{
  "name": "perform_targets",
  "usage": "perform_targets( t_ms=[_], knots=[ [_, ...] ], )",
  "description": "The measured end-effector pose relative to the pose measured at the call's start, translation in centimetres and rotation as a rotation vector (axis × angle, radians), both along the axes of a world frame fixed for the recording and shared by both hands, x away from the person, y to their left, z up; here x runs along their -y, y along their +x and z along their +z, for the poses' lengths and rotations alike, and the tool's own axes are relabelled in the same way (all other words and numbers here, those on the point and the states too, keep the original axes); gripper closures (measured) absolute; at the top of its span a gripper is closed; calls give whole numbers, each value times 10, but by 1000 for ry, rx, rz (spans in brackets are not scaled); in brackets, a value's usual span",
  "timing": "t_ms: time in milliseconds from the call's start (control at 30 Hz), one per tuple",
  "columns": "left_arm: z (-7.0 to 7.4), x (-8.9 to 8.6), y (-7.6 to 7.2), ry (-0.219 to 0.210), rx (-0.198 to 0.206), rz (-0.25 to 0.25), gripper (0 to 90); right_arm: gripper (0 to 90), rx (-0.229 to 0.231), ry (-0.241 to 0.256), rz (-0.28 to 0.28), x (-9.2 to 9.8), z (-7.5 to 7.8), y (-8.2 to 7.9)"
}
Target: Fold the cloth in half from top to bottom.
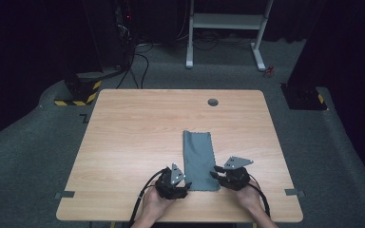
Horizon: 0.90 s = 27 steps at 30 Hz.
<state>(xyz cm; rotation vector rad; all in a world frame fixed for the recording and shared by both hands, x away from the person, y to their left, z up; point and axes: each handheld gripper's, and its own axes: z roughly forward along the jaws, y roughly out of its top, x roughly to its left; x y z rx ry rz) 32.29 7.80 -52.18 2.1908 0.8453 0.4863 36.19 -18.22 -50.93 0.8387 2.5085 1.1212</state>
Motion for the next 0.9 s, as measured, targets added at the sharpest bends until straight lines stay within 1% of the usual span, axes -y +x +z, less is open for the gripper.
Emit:
perform_targets(
  t_ms=[100, 133, 167, 233, 300, 333, 400, 467, 533, 567, 600, 633, 700, 733, 833, 867, 900],
  knots=[
    [-1, -5, -3, -25, -16, -4, 364, 691, -4, -70, 5, 0, -8, -5],
    [-2, -6, -4, -32, -24, -1, 364, 684, -21, -32, 4, 5, -10, -3],
    [-2, -7, -5, -36, -27, -4, 364, 684, -21, -32, 4, 5, -10, -3],
    [0, -8, -6, -21, -23, -14, 363, 680, -34, -27, 3, 6, -10, 0],
    [2, -10, -7, -9, -19, -22, 360, 681, -32, -26, 2, 6, -10, 0],
    [5, -11, -5, -20, -18, -26, 360, 681, -33, -24, 1, 7, -10, 0],
    [10, -13, 1, -58, -22, -33, 364, 683, -34, -21, 0, 7, -10, 0],
    [16, -12, 13, -74, -19, -58, 379, 687, -29, -14, 0, 7, -11, 2],
    [18, -9, 28, -80, -21, -64, 383, 688, -27, -9, 0, 7, -12, 2],
    [18, -7, 37, -87, -31, -61, 383, 689, -28, -8, 0, 7, -12, 2],
    [18, -5, 45, -86, -36, -58, 383, 689, -28, -8, 0, 7, -12, 2],
    [18, -2, 55, -81, -37, -48, 383, 689, -27, -7, 0, 7, -12, 2],
    [17, 2, 69, -72, -32, -40, 392, 688, -21, -6, 4, 7, -12, 2],
    [17, 5, 79, -73, -33, -34, 398, 688, -21, -3, 5, 8, -13, 2],
    [14, 11, 99, -81, -47, -25, 407, 688, -19, 1, 6, 8, -13, 1],
    [13, 13, 106, -78, -44, -19, 413, 688, -16, 1, 6, 8, -13, 1],
    [13, 15, 112, -87, -49, -10, 422, 688, -17, 0, 5, 8, -13, 1]
  ],
)
